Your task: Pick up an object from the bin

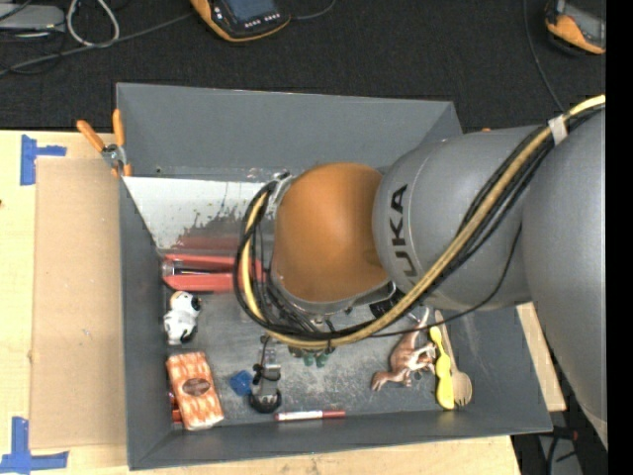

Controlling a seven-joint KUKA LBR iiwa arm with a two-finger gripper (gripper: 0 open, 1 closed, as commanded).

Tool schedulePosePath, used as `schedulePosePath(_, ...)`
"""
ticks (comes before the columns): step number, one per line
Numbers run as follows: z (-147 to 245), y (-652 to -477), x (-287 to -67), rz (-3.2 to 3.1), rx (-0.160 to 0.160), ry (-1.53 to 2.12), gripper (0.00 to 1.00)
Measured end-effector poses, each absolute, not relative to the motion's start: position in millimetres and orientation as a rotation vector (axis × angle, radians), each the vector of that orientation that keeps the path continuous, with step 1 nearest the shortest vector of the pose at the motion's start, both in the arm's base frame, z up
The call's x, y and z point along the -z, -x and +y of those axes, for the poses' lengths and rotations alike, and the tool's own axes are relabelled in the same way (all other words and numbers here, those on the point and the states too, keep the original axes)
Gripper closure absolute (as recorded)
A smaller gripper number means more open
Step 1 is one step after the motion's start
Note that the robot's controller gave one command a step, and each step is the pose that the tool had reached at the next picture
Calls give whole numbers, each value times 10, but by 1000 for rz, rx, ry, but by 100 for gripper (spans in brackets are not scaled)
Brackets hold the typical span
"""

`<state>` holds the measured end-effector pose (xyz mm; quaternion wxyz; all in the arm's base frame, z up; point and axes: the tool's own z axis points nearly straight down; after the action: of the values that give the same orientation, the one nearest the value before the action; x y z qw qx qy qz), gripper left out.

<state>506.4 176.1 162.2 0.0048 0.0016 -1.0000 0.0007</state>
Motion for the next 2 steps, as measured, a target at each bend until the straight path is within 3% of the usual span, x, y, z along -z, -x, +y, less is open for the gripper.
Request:
schedulePosePath(1,1751,-5085,-1662,-3140,0,1,0)
schedulePosePath(2,1343,-4987,-1089,-3134,1,-199,0)
